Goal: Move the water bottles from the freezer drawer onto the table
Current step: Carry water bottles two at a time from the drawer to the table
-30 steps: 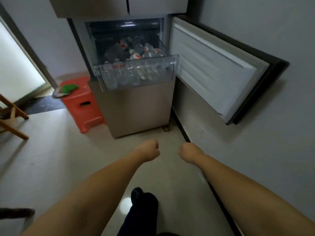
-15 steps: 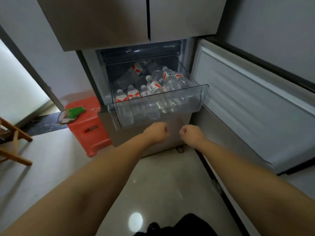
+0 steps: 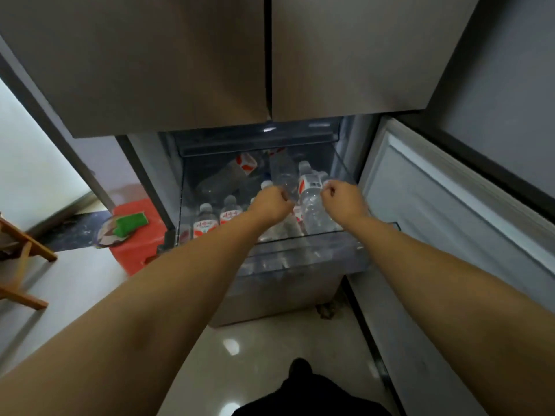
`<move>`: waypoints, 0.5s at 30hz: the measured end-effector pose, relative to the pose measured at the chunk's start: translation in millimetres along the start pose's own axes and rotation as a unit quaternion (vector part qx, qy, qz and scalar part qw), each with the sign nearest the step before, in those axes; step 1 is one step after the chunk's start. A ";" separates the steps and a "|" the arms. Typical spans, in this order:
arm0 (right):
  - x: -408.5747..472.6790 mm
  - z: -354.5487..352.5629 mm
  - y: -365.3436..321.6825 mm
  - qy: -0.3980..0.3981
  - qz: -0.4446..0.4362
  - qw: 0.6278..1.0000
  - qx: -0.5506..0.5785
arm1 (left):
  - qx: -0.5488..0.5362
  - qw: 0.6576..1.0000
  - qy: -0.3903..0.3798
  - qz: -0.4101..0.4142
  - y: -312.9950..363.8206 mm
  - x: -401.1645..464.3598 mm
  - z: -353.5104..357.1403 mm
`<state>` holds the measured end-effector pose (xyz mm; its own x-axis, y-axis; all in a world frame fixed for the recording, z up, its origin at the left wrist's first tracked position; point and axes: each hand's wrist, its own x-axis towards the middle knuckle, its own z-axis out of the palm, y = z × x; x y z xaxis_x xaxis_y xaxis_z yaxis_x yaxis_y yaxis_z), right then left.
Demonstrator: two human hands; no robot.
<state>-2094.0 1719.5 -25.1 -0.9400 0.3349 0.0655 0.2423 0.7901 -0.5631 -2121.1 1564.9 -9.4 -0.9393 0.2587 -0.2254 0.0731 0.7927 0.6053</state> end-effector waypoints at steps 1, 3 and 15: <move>5.2 2.1 1.7 -0.034 0.018 0.999 -0.006 | 0.011 0.999 -0.025 -0.043 -2.9 3.5 1.3; 37.0 10.6 7.9 -0.094 0.055 0.994 -0.007 | 0.018 0.989 -0.086 -0.122 2.3 24.3 6.6; 74.7 58.9 -14.5 -0.203 0.080 0.957 -0.190 | 0.095 0.972 -0.045 -0.209 -12.8 72.6 59.4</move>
<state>-2181.9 1702.8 -60.5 -0.8807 0.3014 -0.3654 0.3884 0.9011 -0.1928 -2170.3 1606.3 -78.8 -0.8677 -0.0668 -0.4925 -0.2395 0.9245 0.2965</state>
